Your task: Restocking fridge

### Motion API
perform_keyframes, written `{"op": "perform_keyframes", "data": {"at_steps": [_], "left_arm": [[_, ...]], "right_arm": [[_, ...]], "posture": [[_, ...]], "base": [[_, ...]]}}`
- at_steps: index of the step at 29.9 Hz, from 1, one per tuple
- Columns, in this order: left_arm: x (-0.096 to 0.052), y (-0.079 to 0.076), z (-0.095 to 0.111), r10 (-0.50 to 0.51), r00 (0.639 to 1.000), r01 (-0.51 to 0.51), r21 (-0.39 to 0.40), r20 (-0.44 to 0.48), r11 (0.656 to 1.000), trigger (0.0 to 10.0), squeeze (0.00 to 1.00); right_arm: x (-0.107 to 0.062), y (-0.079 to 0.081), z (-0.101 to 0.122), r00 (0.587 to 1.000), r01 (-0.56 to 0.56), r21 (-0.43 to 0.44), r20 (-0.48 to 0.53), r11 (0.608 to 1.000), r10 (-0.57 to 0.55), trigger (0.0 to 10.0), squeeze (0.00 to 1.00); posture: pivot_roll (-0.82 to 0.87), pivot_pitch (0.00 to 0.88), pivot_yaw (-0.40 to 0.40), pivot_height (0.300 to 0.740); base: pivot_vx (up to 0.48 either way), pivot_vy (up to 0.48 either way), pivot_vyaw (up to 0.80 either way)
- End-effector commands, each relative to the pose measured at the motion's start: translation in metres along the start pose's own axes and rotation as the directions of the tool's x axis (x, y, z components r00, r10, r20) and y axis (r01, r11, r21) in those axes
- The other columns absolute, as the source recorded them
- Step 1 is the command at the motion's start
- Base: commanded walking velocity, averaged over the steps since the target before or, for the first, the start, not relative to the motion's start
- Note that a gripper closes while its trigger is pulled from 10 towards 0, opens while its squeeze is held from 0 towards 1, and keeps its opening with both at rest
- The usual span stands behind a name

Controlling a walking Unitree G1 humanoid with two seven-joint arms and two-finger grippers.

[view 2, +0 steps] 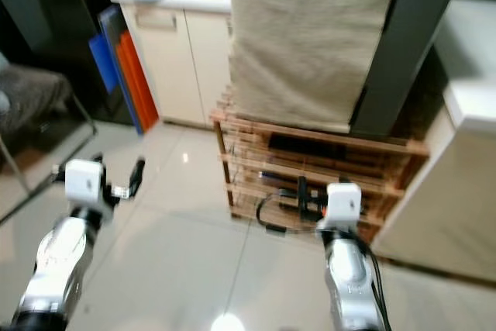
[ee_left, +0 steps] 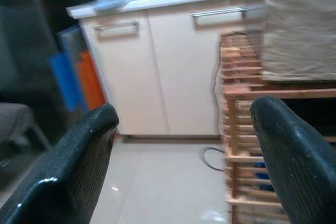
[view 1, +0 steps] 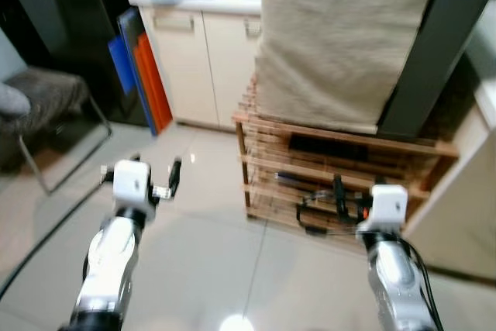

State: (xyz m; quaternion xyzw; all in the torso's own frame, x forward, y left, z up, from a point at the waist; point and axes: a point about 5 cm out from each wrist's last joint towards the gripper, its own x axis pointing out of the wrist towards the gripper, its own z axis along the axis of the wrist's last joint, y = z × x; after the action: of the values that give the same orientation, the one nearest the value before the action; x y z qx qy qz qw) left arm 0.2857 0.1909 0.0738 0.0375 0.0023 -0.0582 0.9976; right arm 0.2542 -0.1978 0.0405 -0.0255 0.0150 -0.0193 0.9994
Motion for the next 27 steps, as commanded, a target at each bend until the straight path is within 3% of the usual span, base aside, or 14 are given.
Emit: {"op": "perform_keyframes", "data": {"at_steps": [1,4,8,11,16,27], "left_arm": [[0.0,0.004,-0.005,0.009,0.999,-0.008,0.005,-0.035,1.0,10.0,0.0],[0.006,-0.004,-0.005,-0.021,0.998,0.024,0.047,-0.055,0.999,10.0,0.0],[0.01,-0.011,-0.002,-0.038,0.998,0.041,0.069,-0.047,0.997,10.0,0.0],[0.011,-0.015,0.002,-0.044,0.999,0.045,0.04,-0.019,0.998,10.0,0.0],[0.014,-0.012,0.002,-0.002,0.999,0.001,-0.005,-0.035,1.0,10.0,0.0],[0.016,-0.019,0.005,-0.014,0.999,0.014,-0.005,-0.03,1.0,10.0,0.0]], "right_arm": [[-0.001,0.0,-0.002,1.0,0.014,0.017,-0.008,1.0,-0.014,10.0,0.0],[-0.007,-0.003,-0.008,0.999,0.035,0.007,-0.023,0.999,-0.035,10.0,0.0],[-0.01,-0.003,-0.011,0.999,0.035,-0.008,-0.035,0.999,-0.035,10.0,0.0],[-0.009,-0.002,-0.011,0.999,0.028,-0.006,-0.035,1.0,-0.029,10.0,0.0],[-0.008,0.001,-0.012,0.999,0.005,-0.012,-0.036,1.0,-0.006,10.0,0.0],[-0.012,0.002,-0.015,0.999,-0.011,-0.021,-0.048,1.0,0.01,10.0,0.0]], "posture": [[-0.13,0.0,0.082,0.74],[-0.13,0.0,0.084,0.74],[-0.14,0.0,0.092,0.74],[-0.14,0.0,0.092,0.74],[-0.14,0.0,0.084,0.74],[-0.13,0.0,0.082,0.74]], "base": [[0.0,0.48,-0.8],[0.0,0.48,-0.8],[0.0,0.0,0.0],[0.0,0.0,0.0],[0.455,0.0,0.0],[0.458,0.0,0.0]]}}
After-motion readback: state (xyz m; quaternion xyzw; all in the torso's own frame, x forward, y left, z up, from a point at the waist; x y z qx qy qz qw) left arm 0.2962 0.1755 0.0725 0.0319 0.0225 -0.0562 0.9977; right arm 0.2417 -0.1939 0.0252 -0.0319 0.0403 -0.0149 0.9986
